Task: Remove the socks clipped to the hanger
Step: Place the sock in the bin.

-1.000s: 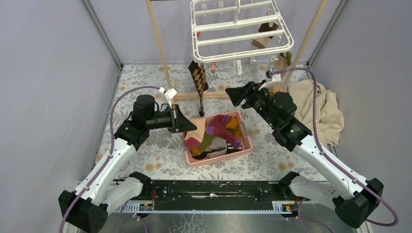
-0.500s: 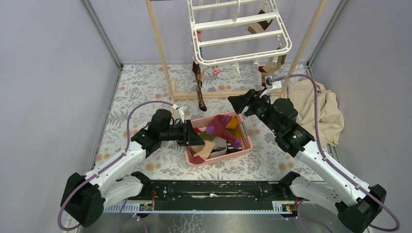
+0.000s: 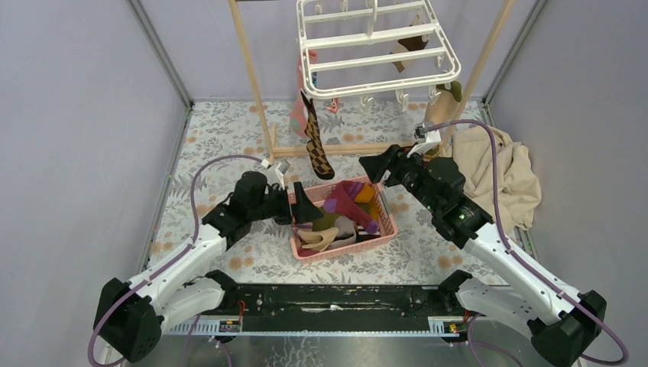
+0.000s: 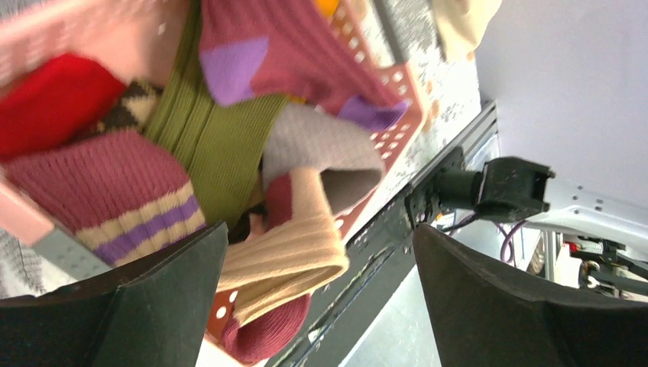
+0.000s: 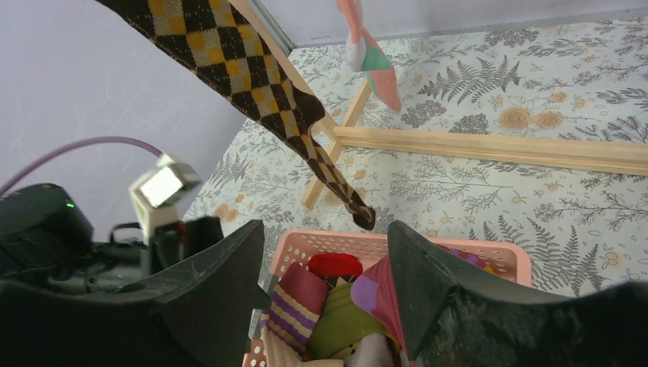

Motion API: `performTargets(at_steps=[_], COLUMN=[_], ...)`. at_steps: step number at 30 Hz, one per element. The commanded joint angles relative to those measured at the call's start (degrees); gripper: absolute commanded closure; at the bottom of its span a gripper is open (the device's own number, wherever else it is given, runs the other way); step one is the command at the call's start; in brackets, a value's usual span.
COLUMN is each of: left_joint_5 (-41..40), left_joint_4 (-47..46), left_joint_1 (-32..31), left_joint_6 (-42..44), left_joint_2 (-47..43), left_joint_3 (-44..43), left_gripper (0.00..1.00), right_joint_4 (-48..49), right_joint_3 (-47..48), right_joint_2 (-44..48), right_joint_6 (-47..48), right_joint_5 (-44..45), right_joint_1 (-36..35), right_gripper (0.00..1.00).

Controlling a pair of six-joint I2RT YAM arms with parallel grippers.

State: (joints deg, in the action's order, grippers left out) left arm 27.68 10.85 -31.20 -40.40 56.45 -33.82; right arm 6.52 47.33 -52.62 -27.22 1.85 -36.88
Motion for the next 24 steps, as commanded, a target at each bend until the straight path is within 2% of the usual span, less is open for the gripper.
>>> performTargets(at_steps=[1,11,18,24], left_joint_5=[-5.47,-19.89,-33.38,-40.74], left_joint_4=[-1.15,-6.92,-16.14,-25.14], left_joint_1=[-0.31,-0.34,-0.35,-0.35], left_joint_6=[4.31,10.8,11.62,12.58], left_joint_2=[-2.09,2.88,8.29,12.91], left_joint_3=[-7.08,-13.62,-11.72,-9.72], left_gripper=[0.01,0.01,0.01,0.01], right_joint_4=[1.77,3.03,2.79,2.3], right_joint_3=[0.13,-1.0,-1.31,-1.54], right_joint_2=[1.03,0.41,0.74,0.92], right_joint_6=[0.92,0.42,0.39,0.24], right_joint_5=[-1.06,-1.69,-1.67,-1.68], right_joint_1=[0.67,0.75,0.68,0.79], right_gripper=[0.32,0.32,0.32,0.32])
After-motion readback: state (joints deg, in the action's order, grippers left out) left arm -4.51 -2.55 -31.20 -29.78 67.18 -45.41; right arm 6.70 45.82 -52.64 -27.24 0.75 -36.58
